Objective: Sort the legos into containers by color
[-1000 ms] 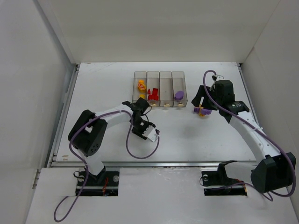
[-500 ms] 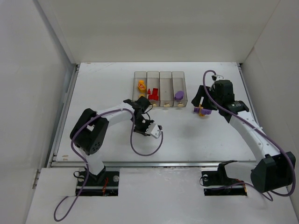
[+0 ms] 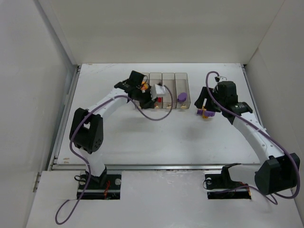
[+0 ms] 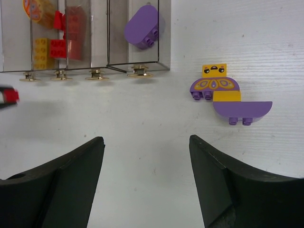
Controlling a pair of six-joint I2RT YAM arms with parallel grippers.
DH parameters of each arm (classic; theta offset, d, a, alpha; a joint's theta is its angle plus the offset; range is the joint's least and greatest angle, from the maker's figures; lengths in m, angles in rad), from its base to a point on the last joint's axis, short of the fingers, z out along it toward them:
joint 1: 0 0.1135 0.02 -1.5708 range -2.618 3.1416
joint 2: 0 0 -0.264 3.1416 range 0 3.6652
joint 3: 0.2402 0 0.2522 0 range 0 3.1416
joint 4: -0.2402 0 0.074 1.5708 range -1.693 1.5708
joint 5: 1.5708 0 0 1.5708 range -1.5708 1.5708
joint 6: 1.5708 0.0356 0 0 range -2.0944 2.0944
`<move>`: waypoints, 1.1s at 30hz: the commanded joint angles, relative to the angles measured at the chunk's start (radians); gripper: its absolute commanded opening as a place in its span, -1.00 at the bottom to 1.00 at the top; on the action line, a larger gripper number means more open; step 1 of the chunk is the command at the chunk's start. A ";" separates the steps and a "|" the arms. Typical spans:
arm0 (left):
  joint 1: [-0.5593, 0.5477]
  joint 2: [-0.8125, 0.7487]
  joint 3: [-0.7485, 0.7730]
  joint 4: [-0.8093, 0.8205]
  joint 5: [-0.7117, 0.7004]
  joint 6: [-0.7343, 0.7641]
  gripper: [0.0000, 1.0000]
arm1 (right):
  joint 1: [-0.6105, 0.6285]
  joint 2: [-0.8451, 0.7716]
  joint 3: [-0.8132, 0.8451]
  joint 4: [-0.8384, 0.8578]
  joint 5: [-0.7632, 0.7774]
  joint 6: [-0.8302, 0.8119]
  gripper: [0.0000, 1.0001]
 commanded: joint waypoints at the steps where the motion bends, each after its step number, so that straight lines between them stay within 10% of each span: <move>1: 0.080 0.031 0.067 0.262 0.036 -0.436 -1.00 | 0.004 0.007 0.051 0.037 0.007 -0.006 0.55; 12: 0.080 0.307 0.404 0.408 -0.145 -0.659 -0.99 | 0.004 0.073 0.100 0.017 0.040 -0.017 0.55; 22: 0.080 0.414 0.462 0.428 -0.225 -0.702 0.01 | -0.041 0.165 0.236 -0.107 0.116 0.032 1.00; 33: 0.080 0.341 0.410 0.428 -0.230 -0.684 0.14 | -0.190 0.195 0.166 -0.107 0.058 0.141 1.00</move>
